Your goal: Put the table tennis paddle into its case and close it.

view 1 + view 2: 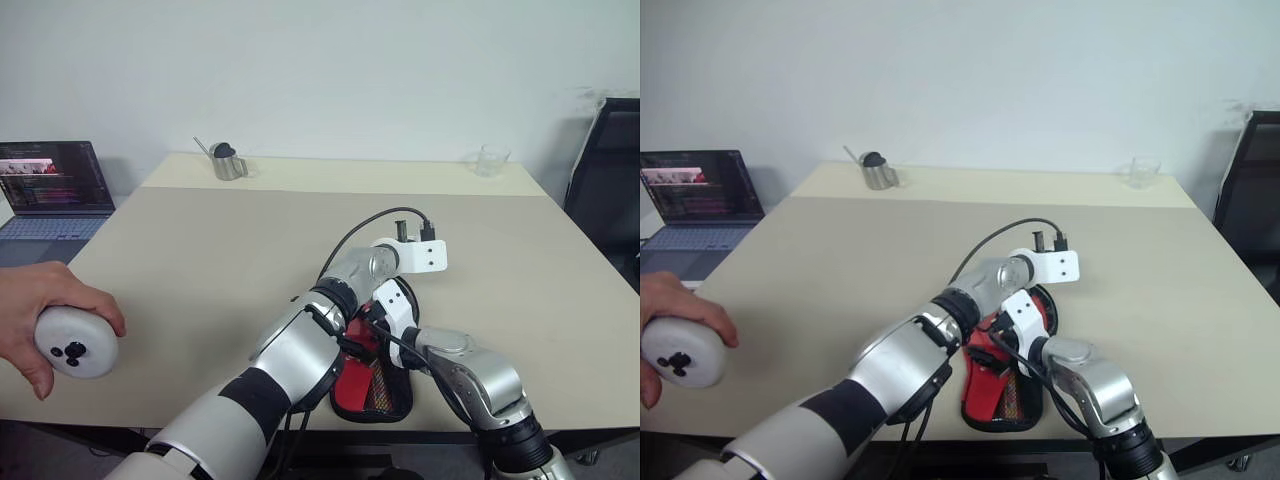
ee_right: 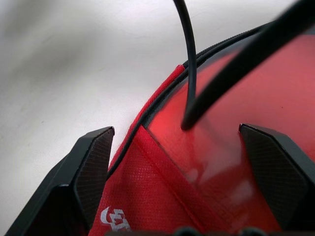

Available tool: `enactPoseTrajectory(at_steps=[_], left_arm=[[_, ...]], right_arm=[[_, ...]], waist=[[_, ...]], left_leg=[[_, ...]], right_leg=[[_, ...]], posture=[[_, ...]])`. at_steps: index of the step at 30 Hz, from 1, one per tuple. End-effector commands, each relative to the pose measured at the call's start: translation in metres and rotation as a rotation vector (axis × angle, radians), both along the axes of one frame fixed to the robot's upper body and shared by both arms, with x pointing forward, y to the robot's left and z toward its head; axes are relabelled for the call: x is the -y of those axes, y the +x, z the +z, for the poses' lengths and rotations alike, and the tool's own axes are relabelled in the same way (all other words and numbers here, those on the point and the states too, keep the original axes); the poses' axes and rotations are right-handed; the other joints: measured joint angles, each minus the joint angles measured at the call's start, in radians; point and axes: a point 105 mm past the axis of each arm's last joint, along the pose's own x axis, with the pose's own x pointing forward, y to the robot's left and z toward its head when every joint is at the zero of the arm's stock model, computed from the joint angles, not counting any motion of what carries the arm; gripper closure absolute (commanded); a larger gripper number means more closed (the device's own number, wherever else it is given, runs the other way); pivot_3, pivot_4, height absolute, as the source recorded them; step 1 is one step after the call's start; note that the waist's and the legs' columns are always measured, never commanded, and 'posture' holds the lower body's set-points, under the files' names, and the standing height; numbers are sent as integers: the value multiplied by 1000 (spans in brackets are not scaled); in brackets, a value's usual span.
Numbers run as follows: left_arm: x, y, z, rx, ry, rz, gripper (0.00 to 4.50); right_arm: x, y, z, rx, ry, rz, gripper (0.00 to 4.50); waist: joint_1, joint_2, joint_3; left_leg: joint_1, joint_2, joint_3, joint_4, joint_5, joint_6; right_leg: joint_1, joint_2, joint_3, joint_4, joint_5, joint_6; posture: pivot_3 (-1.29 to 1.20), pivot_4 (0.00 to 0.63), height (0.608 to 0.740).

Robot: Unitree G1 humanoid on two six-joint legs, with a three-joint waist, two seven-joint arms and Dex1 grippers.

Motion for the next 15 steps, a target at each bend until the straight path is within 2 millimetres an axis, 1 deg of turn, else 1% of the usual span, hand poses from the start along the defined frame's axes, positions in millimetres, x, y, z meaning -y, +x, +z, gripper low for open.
enactPoseTrajectory(at_steps=[1,4,6,8,9,10,12,13,15], left_arm=[[71,-48,-3,-8,-63,-202,4346],[64,-42,-4,-30,-58,-174,4346],[57,-37,-5,-59,-72,-139,3612],[50,-32,-6,-67,-81,-103,2978],[47,-30,-6,-62,-74,-92,2548],[43,-28,-11,-90,-64,-78,2278],[32,-25,-21,-131,-28,-62,1501],[26,-23,-25,-160,-25,-44,1187],[19,-20,-29,-190,-25,-22,1187]], right_arm=[[-14,-3,-8,-50,-19,39,58],[-14,-2,-9,-49,-19,39,58],[-15,-1,-8,-44,-18,43,58],[-16,1,-7,-41,-19,46,58],[-16,1,-7,-40,-19,48,58],[-16,2,-7,-40,-17,50,58],[-16,3,-8,-39,-17,53,58],[-16,5,-9,-39,-17,53,58],[-14,7,-9,-38,-17,53,58]], waist=[[-1,1,-1],[-1,1,-1],[-2,1,-1],[-4,1,-1],[-4,1,-1],[-5,1,-1],[-6,2,-2],[-6,2,-2],[-8,2,-4]], left_leg=[[0,0,0,0,0,0],[0,0,0,0,-1,1],[0,0,0,0,-1,1],[0,0,0,0,-1,1],[1,0,0,0,-1,1],[2,0,0,0,-1,1],[3,0,0,0,-1,1],[5,0,0,0,-1,1],[6,0,0,0,-1,1]], right_leg=[[0,0,0,-1,0,0],[1,0,0,-2,1,1],[1,0,0,-2,1,1],[2,0,0,-2,1,2],[2,0,0,-2,1,2],[3,0,0,-2,1,2],[4,0,0,-2,1,2],[5,0,0,-2,1,2],[5,0,1,-2,1,2]], posture=[[0,150,740],[0,150,740],[0,150,740],[0,150,740],[0,150,740],[0,150,740],[0,150,740],[0,150,740],[0,150,740]])
